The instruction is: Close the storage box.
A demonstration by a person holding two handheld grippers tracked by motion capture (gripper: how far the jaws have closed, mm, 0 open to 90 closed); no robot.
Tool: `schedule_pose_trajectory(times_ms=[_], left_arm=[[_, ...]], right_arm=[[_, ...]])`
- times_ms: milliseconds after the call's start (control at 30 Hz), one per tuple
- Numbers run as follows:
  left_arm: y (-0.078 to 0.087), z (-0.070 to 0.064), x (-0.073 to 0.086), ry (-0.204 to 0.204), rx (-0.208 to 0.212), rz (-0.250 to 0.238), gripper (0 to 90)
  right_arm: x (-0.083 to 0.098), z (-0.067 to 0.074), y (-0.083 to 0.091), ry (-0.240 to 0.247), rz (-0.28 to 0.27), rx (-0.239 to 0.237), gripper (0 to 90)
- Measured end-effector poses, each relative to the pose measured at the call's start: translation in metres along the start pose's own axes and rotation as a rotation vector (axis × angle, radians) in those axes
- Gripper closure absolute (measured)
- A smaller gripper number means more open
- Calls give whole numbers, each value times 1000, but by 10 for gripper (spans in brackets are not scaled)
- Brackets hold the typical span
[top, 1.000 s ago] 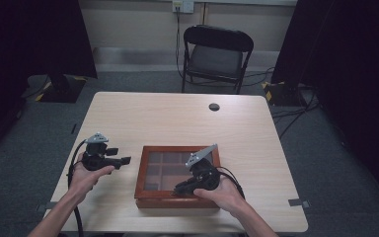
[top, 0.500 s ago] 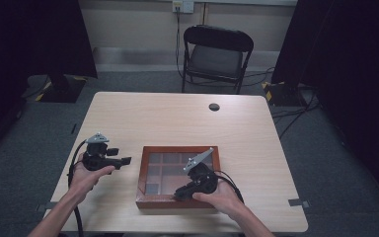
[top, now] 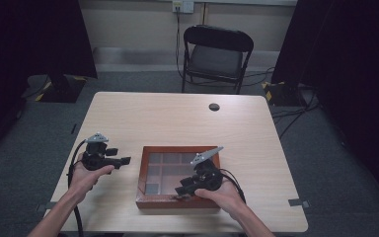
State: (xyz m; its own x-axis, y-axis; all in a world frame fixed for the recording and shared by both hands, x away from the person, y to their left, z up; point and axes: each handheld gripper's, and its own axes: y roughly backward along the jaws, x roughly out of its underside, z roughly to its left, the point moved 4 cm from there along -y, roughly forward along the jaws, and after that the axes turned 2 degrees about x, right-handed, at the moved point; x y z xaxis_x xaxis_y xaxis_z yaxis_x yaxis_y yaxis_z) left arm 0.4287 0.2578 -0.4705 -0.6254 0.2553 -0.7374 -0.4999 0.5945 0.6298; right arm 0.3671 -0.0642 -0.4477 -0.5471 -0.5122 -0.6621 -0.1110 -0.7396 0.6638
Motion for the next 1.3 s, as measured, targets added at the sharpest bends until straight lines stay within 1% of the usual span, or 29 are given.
schedule_pose_trajectory(times_ms=[133, 167, 233, 367, 433, 467, 500, 567, 633, 667, 700, 733, 767, 800, 867, 933, 967, 1000, 1033, 1067, 1100, 1133, 1167, 1200, 1233, 1267, 1300], left_arm=[[-1, 1, 1, 0, -7, 5, 248], [-1, 2, 1, 2, -10, 7, 247], [0, 3, 1, 8, -13, 10, 246], [0, 3, 1, 10, -15, 1, 235], [1, 4, 2, 15, -20, 6, 230], [0, 5, 2, 20, -22, 4, 225], [1, 6, 3, 22, -27, 7, 224], [1, 9, 4, 26, -36, 18, 224], [-1, 13, 5, 26, -44, 27, 218], [-1, 15, 5, 24, -55, 27, 210], [-3, 17, 5, 27, -63, 23, 196], [-3, 19, 6, 27, -73, 29, 191], [-4, 21, 6, 34, -81, 37, 191], [-6, 23, 8, 32, -84, 56, 191], [-9, 27, 11, 55, -105, 86, 191], [-12, 31, 16, 65, -126, 122, 192], [-12, 33, 17, 75, -160, 129, 191], [-13, 34, 18, 68, -184, 116, 195], [-13, 34, 19, 53, -196, 120, 201], [-15, 35, 21, 48, -209, 126, 187], [-16, 36, 23, 38, -220, 139, 173], [-18, 36, 26, 40, -242, 156, 171], [-20, 38, 28, 32, -258, 172, 169], [-24, 38, 31, 22, -275, 160, 166], [-26, 41, 33, -6, -296, 155, 162], [-28, 43, 33, -2, -288, 145, 112], [-29, 45, 34, -1, -300, 132, 69]], right_arm=[[-3, -15, 15, -59, -69, 101, 349], [-3, -20, 19, -81, -87, 124, 332], [-1, -30, 26, -132, -118, 148, 311], [6, -49, 41, -192, -150, 220, 272], [9, -60, 50, -230, -172, 263, 202], [11, -66, 56, -258, -188, 295, 174], [14, -73, 62, -277, -202, 338, 167], [25, -87, 73, -302, -214, 403, 165], [38, -103, 86, -321, -225, 470, 141], [45, -110, 91, -337, -222, 490, 148], [53, -118, 95, -364, -214, 506, 144], [60, -125, 98, -395, -214, 529, 144], [67, -131, 100, -429, -204, 549, 144], [74, -137, 101, -457, -186, 573, 145], [86, -148, 102, -469, -143, 627, 145], [99, -160, 101, -488, -100, 717, 147], [104, -164, 100, -501, -77, 748, 148], [108, -167, 98, -522, -66, 761, 136], [110, -169, 97, -506, -84, 789, 134], [111, -170, 96, -480, -86, 827, 135], [111, -171, 93, -444, -78, 864, 133], [111, -171, 90, -418, -71, 889, 111], [111, -170, 88, -414, -84, 888, 83], [111, -170, 85, -414, -96, 890, 52], [111, -171, 83, -412, -107, 897, 19], [113, -172, 82, -393, -125, 895, 0], [114, -173, 80, -381, -152, 899, 0]])
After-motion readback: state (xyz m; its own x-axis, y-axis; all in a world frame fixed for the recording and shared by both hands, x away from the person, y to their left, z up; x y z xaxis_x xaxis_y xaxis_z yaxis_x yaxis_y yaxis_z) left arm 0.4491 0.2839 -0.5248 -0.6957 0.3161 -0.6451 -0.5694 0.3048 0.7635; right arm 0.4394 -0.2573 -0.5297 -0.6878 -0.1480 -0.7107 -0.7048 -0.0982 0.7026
